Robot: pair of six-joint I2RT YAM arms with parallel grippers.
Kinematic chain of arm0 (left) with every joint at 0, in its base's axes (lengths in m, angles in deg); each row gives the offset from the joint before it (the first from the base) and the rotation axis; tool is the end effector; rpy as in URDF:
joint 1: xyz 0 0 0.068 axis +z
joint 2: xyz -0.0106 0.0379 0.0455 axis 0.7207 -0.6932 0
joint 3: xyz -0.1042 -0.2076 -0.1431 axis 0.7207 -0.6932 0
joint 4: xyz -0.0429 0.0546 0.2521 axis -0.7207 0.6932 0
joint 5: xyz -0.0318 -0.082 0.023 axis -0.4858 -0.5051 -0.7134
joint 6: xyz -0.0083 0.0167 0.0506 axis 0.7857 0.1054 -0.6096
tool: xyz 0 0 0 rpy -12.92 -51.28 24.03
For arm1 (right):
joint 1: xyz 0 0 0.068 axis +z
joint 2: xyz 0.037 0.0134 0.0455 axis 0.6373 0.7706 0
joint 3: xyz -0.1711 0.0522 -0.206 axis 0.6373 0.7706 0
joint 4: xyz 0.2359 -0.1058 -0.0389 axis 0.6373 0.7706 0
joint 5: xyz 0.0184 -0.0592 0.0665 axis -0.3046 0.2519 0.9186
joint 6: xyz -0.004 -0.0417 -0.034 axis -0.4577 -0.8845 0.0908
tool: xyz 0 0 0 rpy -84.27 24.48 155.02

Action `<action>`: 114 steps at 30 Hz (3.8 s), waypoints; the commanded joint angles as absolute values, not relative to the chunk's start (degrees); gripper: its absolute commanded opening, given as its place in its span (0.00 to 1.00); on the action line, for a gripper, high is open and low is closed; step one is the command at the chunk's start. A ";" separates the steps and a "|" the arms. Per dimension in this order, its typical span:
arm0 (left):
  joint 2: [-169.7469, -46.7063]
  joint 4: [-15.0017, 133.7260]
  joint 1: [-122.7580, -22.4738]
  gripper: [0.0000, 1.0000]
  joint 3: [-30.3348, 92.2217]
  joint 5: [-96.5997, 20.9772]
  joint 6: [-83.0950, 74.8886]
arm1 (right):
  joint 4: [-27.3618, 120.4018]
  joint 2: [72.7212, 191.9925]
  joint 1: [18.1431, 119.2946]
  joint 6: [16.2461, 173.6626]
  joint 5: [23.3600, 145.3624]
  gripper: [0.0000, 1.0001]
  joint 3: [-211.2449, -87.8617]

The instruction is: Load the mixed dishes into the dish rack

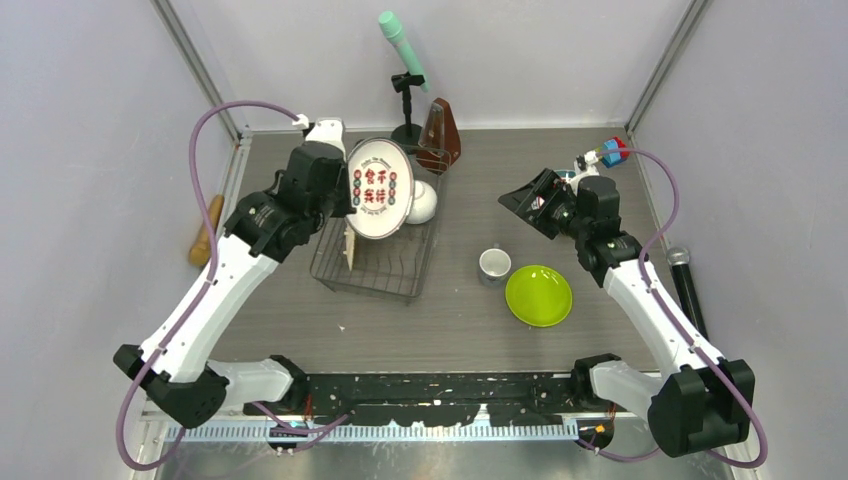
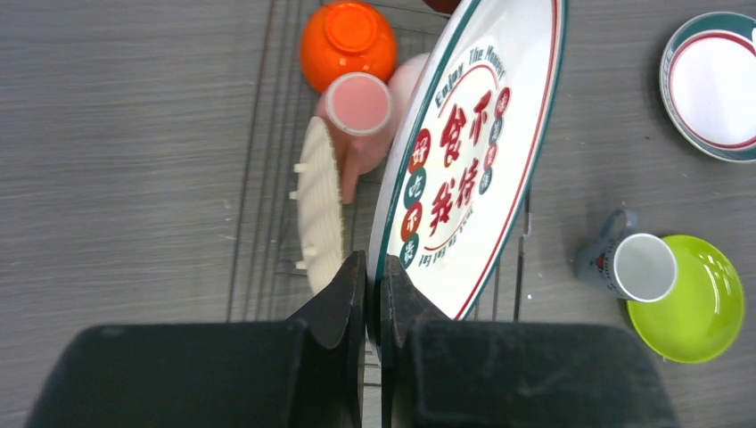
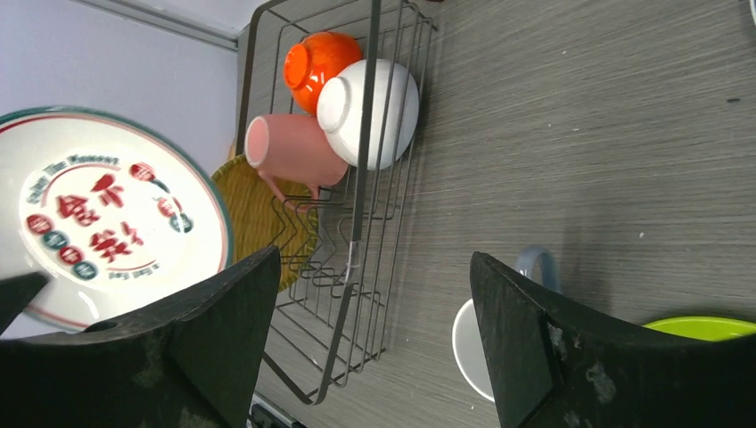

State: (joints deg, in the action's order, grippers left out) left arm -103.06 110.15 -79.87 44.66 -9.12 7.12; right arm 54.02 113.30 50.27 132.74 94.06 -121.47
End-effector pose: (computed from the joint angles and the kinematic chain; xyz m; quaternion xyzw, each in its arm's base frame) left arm 0.2068 -0.1233 0.4273 -0.0016 0.8692 -0.0851 0.4871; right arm 0.2418 0.0564 0.3022 0.1599 0.8109 0.3656 0.4279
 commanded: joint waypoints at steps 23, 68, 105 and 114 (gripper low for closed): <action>-115.13 121.68 -94.28 0.00 49.03 26.65 13.62 | 54.20 113.60 50.40 133.24 88.25 0.83 -120.87; -102.32 109.68 -87.06 0.69 36.47 -2.70 7.81 | 55.56 131.89 27.36 143.53 73.63 0.89 -121.14; -97.10 104.08 -73.45 0.72 35.53 -32.16 8.56 | 31.95 135.18 25.88 148.62 91.20 0.00 -118.21; -99.27 98.54 -73.45 0.73 37.70 -38.42 12.12 | 23.18 126.25 28.55 149.86 104.71 0.00 -115.89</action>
State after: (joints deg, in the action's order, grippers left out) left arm -98.31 104.47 -73.75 34.43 -33.98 9.75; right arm 33.39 130.72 26.73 149.72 94.76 -116.29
